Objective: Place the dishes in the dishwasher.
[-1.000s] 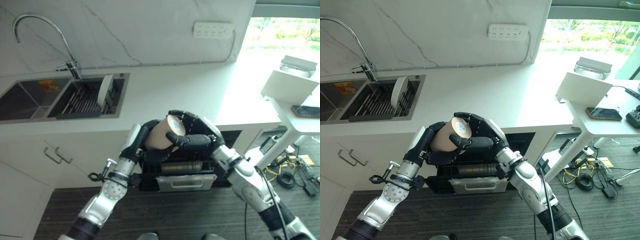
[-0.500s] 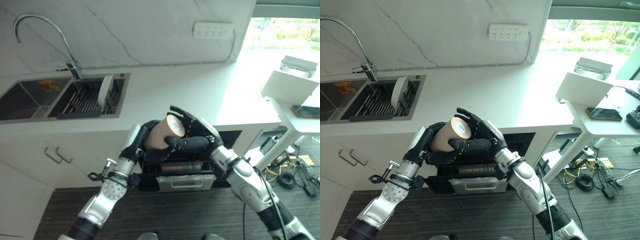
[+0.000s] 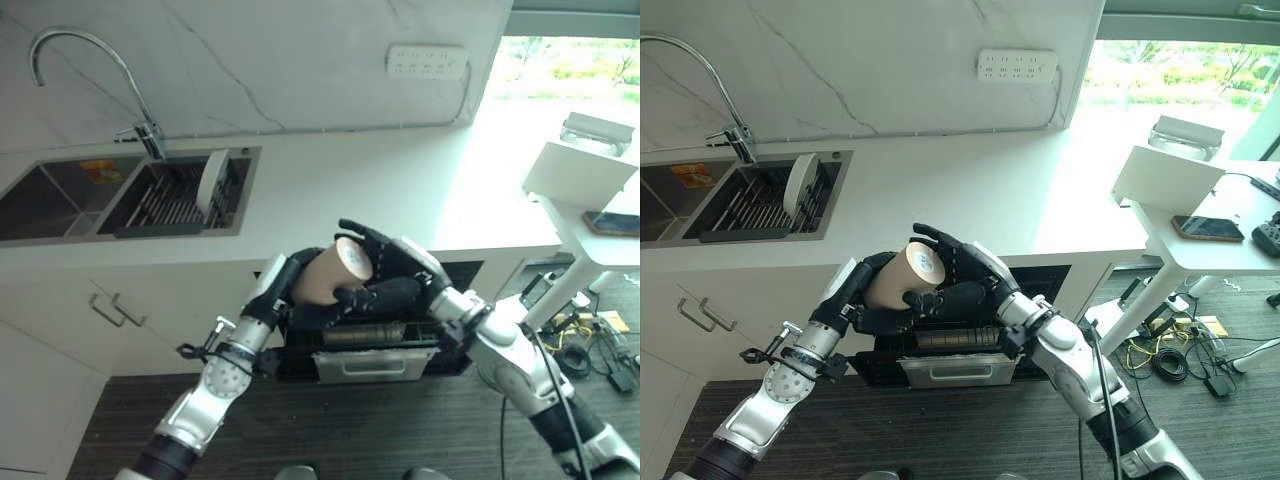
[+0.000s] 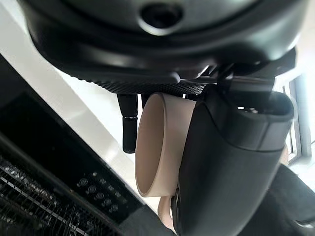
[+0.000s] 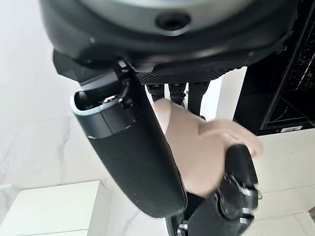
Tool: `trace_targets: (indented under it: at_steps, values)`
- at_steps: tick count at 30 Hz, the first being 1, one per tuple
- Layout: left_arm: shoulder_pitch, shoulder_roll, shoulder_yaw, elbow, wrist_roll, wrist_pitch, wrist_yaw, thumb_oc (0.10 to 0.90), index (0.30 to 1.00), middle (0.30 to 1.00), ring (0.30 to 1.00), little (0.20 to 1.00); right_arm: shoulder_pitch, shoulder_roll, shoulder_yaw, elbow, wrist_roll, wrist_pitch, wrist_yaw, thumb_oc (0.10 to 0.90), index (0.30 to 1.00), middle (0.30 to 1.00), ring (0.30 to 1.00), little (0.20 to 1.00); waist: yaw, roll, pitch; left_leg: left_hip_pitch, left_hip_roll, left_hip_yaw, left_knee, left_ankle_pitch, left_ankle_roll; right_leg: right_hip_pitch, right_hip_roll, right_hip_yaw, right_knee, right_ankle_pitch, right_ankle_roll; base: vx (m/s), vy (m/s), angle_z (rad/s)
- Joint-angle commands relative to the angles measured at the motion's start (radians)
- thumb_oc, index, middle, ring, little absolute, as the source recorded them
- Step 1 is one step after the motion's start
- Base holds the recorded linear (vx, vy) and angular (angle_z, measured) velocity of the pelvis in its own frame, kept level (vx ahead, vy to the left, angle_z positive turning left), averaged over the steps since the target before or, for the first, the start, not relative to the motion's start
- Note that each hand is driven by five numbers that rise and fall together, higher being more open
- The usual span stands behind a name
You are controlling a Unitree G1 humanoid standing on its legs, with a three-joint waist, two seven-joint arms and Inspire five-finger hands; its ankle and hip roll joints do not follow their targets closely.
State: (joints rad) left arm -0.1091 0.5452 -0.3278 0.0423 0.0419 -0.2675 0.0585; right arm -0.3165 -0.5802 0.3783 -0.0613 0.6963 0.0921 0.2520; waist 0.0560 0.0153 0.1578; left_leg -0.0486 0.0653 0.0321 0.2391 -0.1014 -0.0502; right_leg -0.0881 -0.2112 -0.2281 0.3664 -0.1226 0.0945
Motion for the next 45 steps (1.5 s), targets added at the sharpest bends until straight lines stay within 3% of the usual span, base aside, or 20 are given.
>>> trace_targets:
  at_steps: [1,11,16,22,29,32,37,45]
  values:
    - [-0.214,-0.001,-0.041,-0.127,-0.087,-0.201,-0.047,0.400,0.300,0.300,0.300,0.300,-0.180,0.063,0.018,-0.040,-0.042,-0.063,0.073,0.800,0.900,0.900,0.900,0.900,-0.001,-0.039,-0.039,0.028,-0.013,0.042,0.061,-0.122,0.046,0.057,0.021,0.079,-0.066,-0.033,0.036,0.00,-0.002,0.09]
    - [-0.220,0.004,-0.041,-0.131,-0.126,-0.197,-0.088,0.400,0.300,0.300,0.300,0.300,-0.193,0.033,0.028,-0.034,-0.080,-0.046,0.102,0.800,0.900,0.900,0.900,0.900,-0.003,-0.040,-0.040,0.029,-0.013,0.042,0.061,-0.121,0.044,0.059,0.019,0.079,-0.066,-0.031,0.037,0.00,0.000,0.01]
    - [-0.220,-0.001,-0.043,-0.121,-0.194,-0.200,-0.124,0.400,0.300,0.300,0.300,0.300,-0.196,0.033,0.037,-0.034,-0.038,-0.031,0.130,0.800,0.900,0.900,0.900,0.900,-0.002,-0.041,-0.042,0.028,-0.014,0.041,0.061,-0.120,0.044,0.058,0.018,0.078,-0.066,-0.031,0.038,0.00,0.000,0.00]
    - [-0.212,-0.036,-0.059,-0.123,-0.347,-0.184,-0.232,0.400,0.300,0.300,0.300,0.300,-0.193,0.061,0.051,-0.016,0.033,-0.054,0.139,0.800,0.900,0.900,0.900,0.900,0.002,-0.040,-0.041,0.029,-0.015,0.037,0.061,-0.119,0.045,0.060,0.017,0.075,-0.066,-0.030,0.038,0.00,0.000,0.00]
    - [-0.202,-0.081,-0.083,-0.102,-0.420,-0.168,-0.257,0.400,0.300,0.300,0.300,0.300,-0.176,0.123,0.047,-0.009,0.114,-0.103,0.130,0.800,0.900,0.900,0.900,0.900,0.004,-0.038,-0.043,0.032,-0.017,0.039,0.061,-0.121,0.048,0.061,0.018,0.078,-0.066,-0.030,0.037,0.00,0.000,0.00]
    - [-0.200,-0.091,-0.093,-0.087,-0.413,-0.186,-0.272,0.400,0.300,0.300,0.300,0.300,-0.171,0.138,0.047,-0.013,0.110,-0.075,0.147,0.800,0.900,0.900,0.900,0.900,0.003,-0.039,-0.044,0.032,-0.016,0.041,0.061,-0.122,0.048,0.060,0.018,0.077,-0.066,-0.029,0.036,0.00,0.000,0.00]
    - [-0.203,-0.084,-0.093,-0.091,-0.367,-0.184,-0.219,0.400,0.300,0.300,0.300,0.300,-0.176,0.121,0.053,-0.021,0.128,-0.048,0.190,0.800,0.900,0.900,0.900,0.900,0.003,-0.043,-0.045,0.032,-0.016,0.041,0.061,-0.122,0.049,0.059,0.018,0.076,-0.066,-0.029,0.035,0.00,0.000,0.00]
    - [-0.223,-0.073,-0.094,-0.070,-0.286,-0.205,-0.122,0.400,0.300,0.300,0.300,0.300,-0.197,0.122,0.075,-0.020,0.101,-0.039,0.168,0.800,0.900,0.900,0.900,0.900,0.004,-0.044,-0.048,0.031,-0.016,0.039,0.061,-0.121,0.047,0.060,0.019,0.076,-0.066,-0.030,0.035,0.00,0.000,0.00]
